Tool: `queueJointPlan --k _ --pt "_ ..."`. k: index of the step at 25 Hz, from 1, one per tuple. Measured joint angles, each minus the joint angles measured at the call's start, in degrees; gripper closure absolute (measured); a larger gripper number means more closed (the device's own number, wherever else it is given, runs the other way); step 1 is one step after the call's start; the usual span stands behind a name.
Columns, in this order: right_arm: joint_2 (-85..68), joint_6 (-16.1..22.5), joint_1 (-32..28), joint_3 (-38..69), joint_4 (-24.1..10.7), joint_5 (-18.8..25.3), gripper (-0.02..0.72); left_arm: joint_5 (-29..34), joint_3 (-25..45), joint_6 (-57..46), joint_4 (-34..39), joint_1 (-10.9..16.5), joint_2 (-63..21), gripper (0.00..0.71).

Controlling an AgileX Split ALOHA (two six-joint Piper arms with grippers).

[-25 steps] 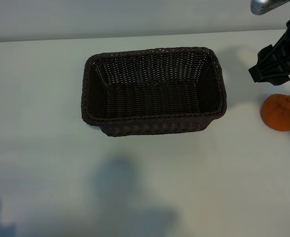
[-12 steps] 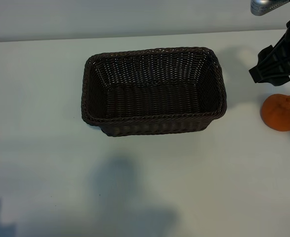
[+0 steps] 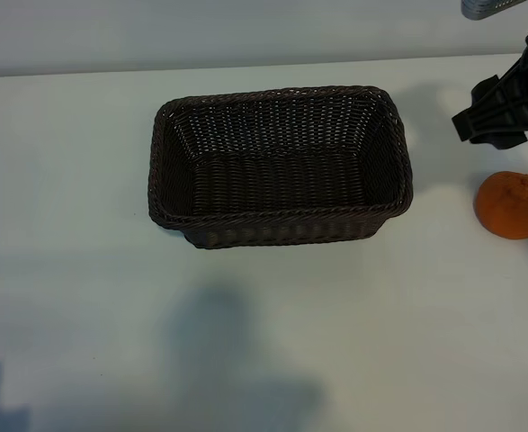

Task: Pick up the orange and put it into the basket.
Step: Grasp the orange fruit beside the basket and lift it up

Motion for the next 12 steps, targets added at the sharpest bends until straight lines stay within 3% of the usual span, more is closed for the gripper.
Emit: queueJointPlan --k 4,8,12 --pt "3.2 7.05 -0.07 0.0 -6.92 0.05 0.111 0.0 0.0 0.0 0.0 0.0 0.0 0.116" --pt "7.02 11.08 -1.94 0.0 -8.6 2.06 0.111 0.0 0.0 0.0 0.0 0.0 0.0 0.116" --pt "10.58 12.06 -5.84 0.0 -8.77 3.23 0.111 0.0 0.0 0.0 0.0 0.0 0.0 0.116"
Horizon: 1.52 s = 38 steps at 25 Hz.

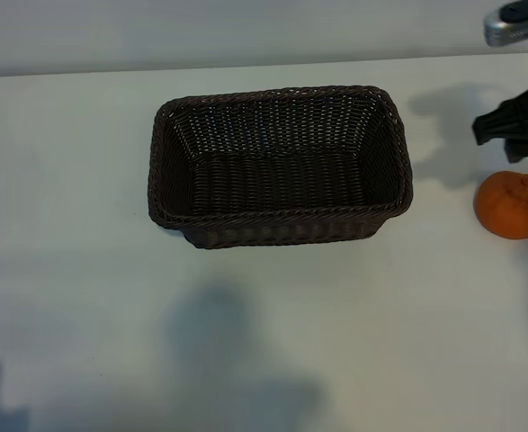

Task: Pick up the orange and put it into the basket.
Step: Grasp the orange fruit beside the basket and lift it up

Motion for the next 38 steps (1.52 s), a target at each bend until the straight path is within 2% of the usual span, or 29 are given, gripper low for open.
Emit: queueJointPlan --k 6,12,17,29,35,38 --pt "1.1 0.38 -3.47 -0.05 1.34 -1.96 0.111 -0.04 0.0 0.05 0.0 0.0 0.0 0.116" --pt "2.36 -0.28 -3.54 -0.17 4.32 -2.91 0.111 -0.04 0.0 0.05 0.0 0.0 0.0 0.116" --pt "6.92 -0.51 -3.54 -0.17 4.99 -3.55 0.111 -0.04 0.0 0.05 0.05 0.0 0.0 0.116" --pt "12.96 -0.27 -3.54 -0.22 4.43 -7.64 0.111 -0.04 0.0 0.16 0.11 0.0 0.0 0.116" --pt "16.57 1.77 -3.76 -0.22 0.85 -8.36 0.111 -0.04 0.0 0.16 0.11 0.0 0.0 0.116" --pt "18.55 2.52 -5.25 -0.22 0.26 -8.54 0.111 -0.04 0.0 0.16 0.11 0.0 0.0 0.117"
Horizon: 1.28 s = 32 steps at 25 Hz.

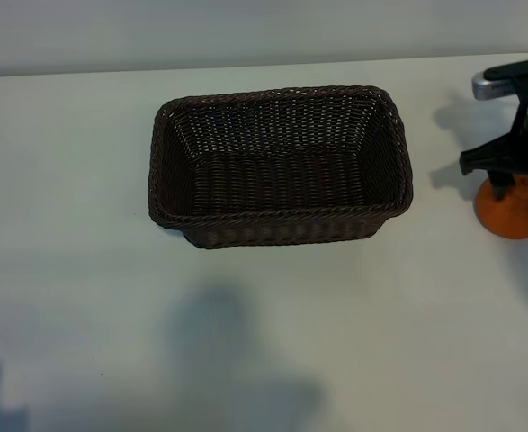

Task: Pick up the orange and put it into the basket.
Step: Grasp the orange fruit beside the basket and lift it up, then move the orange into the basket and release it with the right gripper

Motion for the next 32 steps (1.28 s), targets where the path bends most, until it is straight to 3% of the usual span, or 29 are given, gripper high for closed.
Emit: queueJointPlan --k 3,5,8,10,12,20,32 --pt "1.53 -0.75 -1.49 0.0 1.17 -0.62 0.128 0.0 0.0 0.0 0.0 0.0 0.0 0.117" --pt "1.86 -2.31 -1.83 0.0 2.37 -0.89 0.18 0.0 0.0 0.0 0.0 0.0 0.0 0.117" --pt "1.91 -3.79 -1.83 -0.06 4.53 -1.31 0.371 0.0 0.0 0.0 0.0 0.0 0.0 0.117" --pt "1.91 -4.15 -1.83 -0.09 4.75 -1.37 0.546 0.0 0.0 0.0 0.0 0.0 0.0 0.117" --pt "1.91 -4.35 -1.83 -0.09 4.75 -1.37 0.613 0.0 0.0 0.0 0.0 0.0 0.0 0.117" --pt "-0.47 -4.59 -1.83 -0.09 5.19 -0.93 0.616 0.0 0.0 0.0 0.04 0.0 0.0 0.117" --pt "-16.77 -5.59 -1.83 -0.09 5.77 2.34 0.624 0.0 0.0 -0.12 0.04 0.0 0.0 0.117"
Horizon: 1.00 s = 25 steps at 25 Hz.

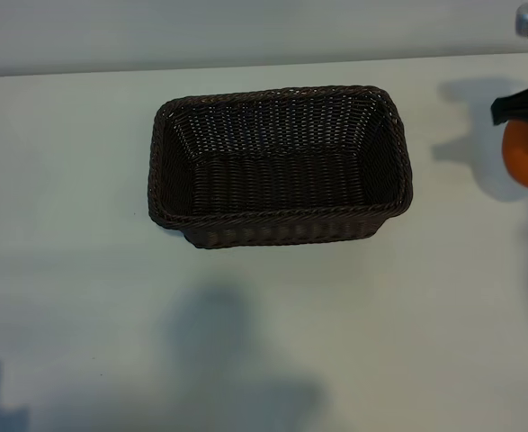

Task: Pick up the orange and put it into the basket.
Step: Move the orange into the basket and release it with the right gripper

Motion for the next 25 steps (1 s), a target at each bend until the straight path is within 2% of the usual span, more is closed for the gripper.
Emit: queueJointPlan --k 13,17,20,25 --pt "-2.73 -0.06 0.0 -0.76 0.67 -1.53 0.627 0.0 0.0 0.0 0.0 0.0 0.0 0.117" --pt "-2.73 -0.51 0.0 -4.67 3.43 -0.92 0.628 0.0 0.0 0.0 0.0 0.0 0.0 0.117" --pt "-2.73 -2.64 0.44 -7.9 5.61 0.26 0.628 0.0 0.0 0.0 0.0 0.0 0.0 0.117" --pt "-2.73 -4.09 4.75 -10.35 7.78 2.01 0.628 0.0 0.0 0.0 0.0 0.0 0.0 0.117"
